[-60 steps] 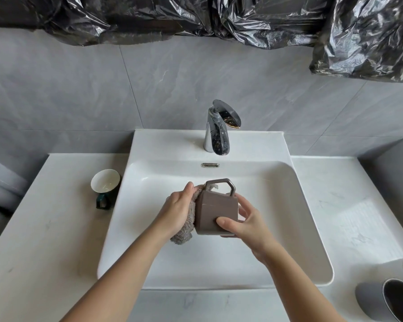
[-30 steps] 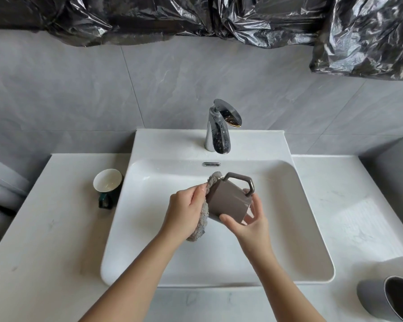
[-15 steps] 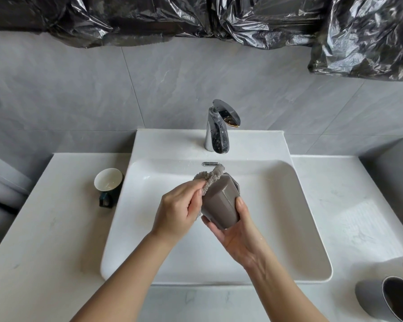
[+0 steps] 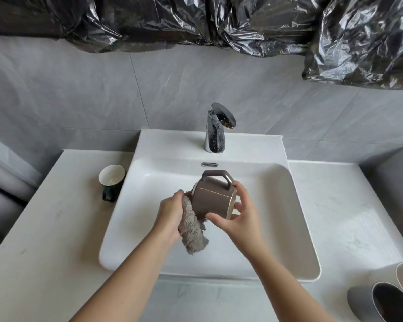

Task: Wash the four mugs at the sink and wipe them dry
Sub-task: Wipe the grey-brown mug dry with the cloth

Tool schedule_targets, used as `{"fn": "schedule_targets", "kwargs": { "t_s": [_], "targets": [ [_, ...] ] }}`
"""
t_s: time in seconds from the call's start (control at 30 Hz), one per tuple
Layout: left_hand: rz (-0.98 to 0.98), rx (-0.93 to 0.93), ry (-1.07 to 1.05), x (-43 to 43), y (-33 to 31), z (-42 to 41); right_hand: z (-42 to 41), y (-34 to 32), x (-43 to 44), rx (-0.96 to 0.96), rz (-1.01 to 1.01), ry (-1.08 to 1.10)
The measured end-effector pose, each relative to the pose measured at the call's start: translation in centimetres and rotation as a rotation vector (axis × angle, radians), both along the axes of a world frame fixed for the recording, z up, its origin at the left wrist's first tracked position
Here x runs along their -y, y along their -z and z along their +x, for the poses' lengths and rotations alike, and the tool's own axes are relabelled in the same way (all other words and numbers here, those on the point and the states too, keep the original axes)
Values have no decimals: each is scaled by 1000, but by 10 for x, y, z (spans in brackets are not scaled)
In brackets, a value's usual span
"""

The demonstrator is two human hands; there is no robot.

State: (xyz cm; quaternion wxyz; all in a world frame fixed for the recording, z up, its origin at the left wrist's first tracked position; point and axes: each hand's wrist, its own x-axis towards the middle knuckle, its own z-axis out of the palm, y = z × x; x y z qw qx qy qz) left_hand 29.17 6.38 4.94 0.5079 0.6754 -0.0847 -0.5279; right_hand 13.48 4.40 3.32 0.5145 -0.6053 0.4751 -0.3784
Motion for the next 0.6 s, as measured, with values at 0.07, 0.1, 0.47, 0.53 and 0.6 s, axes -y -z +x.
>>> {"fn": "schedule_targets", "kwargs": {
  "t_s": [0.07, 0.1, 0.47, 0.53, 0.6],
  "targets": [
    [36, -85, -48, -2, 2, -6, 2, 2, 0, -40, -78, 3],
    [47, -102, -62, -3, 4, -8, 3, 5, 1, -90, -122, -2],
    [-63, 335, -207, -53, -7, 68, 12, -11, 2, -483, -313, -151],
    [-91, 501, -252, -66, -13, 94, 23, -17, -2, -543, -327, -215],
    [-100, 647, -274, -79, -21, 117, 37, -20, -5, -601, -337, -264]
  ]
}}
